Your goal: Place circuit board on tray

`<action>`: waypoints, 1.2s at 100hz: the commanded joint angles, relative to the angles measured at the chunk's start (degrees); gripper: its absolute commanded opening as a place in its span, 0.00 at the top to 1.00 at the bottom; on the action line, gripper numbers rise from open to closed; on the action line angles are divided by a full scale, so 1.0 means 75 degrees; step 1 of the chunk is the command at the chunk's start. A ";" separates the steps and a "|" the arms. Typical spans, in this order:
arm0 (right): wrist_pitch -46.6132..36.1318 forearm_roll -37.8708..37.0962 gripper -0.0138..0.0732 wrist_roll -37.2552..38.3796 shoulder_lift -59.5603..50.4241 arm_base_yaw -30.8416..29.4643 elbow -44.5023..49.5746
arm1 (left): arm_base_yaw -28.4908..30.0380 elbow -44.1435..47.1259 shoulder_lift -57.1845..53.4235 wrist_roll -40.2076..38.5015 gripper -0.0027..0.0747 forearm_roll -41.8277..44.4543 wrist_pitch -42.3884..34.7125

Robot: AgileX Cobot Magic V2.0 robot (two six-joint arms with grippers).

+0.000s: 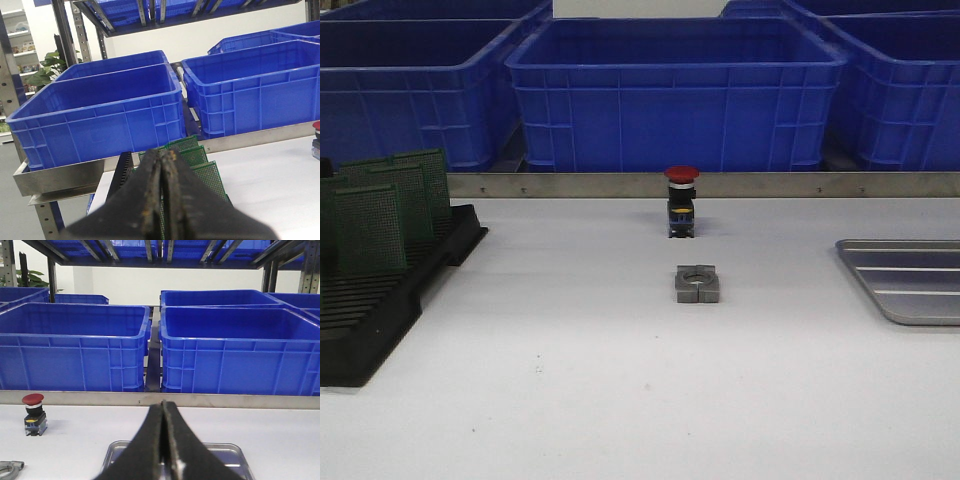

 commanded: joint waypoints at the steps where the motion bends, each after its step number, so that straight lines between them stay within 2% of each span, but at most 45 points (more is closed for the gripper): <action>1: -0.0681 -0.0079 0.97 -0.0008 -0.0198 -0.0034 -0.0095 | -0.0002 0.0373 -0.0237 -0.0039 0.99 -0.0018 -0.0657; 50: -0.0681 -0.0079 0.97 -0.0008 -0.0198 -0.0034 -0.0095 | -0.0002 0.0188 -0.0237 -0.0039 0.99 -0.0138 -0.0644; 59: -0.0681 -0.0079 0.97 -0.0008 -0.0198 -0.0034 -0.0095 | -0.0002 -0.0192 -0.0237 -0.0039 0.99 -0.0777 0.0082; 77: -0.0681 -0.0079 0.97 -0.0008 -0.0198 -0.0034 -0.0095 | -0.0002 -0.1239 0.0137 -0.0124 0.99 -0.1047 0.1986; 97: -0.0681 -0.0079 0.97 -0.0008 -0.0198 -0.0034 -0.0095 | -0.0002 -0.2578 0.1513 -0.0571 0.99 -0.1034 0.4013; 111: -0.0681 -0.0079 0.97 -0.0008 -0.0198 -0.0034 -0.0095 | -0.0002 -0.3378 0.2771 -0.0571 0.99 -0.1001 0.4664; 120: -0.0681 -0.0079 0.97 -0.0008 -0.0198 -0.0034 -0.0095 | -0.0002 -0.3857 0.3614 -0.0555 0.89 -0.1053 0.4842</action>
